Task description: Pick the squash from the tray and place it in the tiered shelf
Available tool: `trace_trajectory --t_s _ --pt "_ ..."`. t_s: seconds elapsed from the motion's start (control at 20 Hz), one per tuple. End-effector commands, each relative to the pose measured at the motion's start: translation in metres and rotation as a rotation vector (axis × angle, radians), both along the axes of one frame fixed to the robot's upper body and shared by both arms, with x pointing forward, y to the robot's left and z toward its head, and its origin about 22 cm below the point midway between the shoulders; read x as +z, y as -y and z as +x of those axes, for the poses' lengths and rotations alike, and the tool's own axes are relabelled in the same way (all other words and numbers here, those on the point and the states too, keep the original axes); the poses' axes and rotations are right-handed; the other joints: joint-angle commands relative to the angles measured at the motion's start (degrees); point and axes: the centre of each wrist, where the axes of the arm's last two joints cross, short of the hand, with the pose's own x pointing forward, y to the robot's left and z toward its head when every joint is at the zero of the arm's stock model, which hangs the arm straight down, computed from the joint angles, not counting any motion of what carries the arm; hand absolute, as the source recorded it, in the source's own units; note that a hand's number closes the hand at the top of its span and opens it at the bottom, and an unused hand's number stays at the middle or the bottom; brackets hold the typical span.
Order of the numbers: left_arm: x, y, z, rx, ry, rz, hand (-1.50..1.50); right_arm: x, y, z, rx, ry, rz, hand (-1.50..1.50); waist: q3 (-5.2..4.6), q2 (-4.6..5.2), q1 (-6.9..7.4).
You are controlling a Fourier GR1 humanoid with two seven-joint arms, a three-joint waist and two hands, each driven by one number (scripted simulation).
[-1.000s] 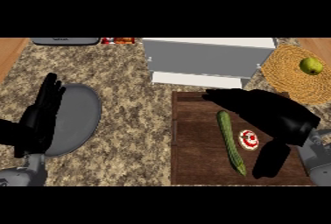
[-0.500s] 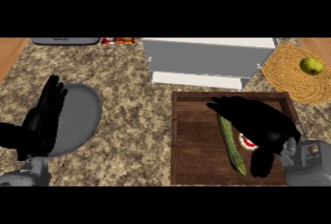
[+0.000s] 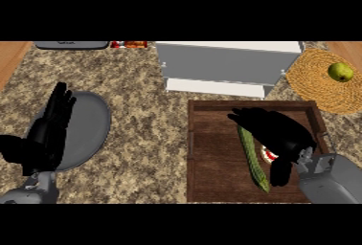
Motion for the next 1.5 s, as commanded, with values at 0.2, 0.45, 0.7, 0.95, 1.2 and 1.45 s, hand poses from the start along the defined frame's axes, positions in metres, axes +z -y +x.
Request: trace_trajectory --t_s 0.2,0.45,0.7,0.95,1.2,1.45 --pt "-0.013 0.012 -0.001 0.009 -0.005 -0.007 0.0 -0.037 0.011 -0.002 -0.008 -0.012 -0.016 -1.5 0.0 0.0 -0.14" --pt "-0.012 0.004 0.004 0.0 -0.022 -0.013 0.0 -0.045 0.008 0.013 0.015 0.002 0.036 -1.5 0.0 0.03 -0.02" --pt "-0.021 -0.001 0.01 0.004 0.014 0.001 0.0 -0.054 0.012 0.031 0.022 -0.007 0.046 -1.5 -0.01 0.13 0.04" --pt "0.023 -0.009 -0.009 -0.006 0.012 -0.004 0.0 -0.077 -0.002 0.019 -0.012 -0.025 0.041 -1.5 0.01 0.0 0.16" --pt "0.004 -0.017 -0.017 -0.001 -0.002 -0.007 0.0 -0.088 0.003 0.007 0.043 -0.091 -0.041 1.5 -0.01 -0.06 0.12" --pt "0.013 0.003 0.015 0.006 -0.004 0.002 0.0 -0.097 0.01 0.013 0.159 0.034 -0.034 1.5 0.02 0.06 -0.14"
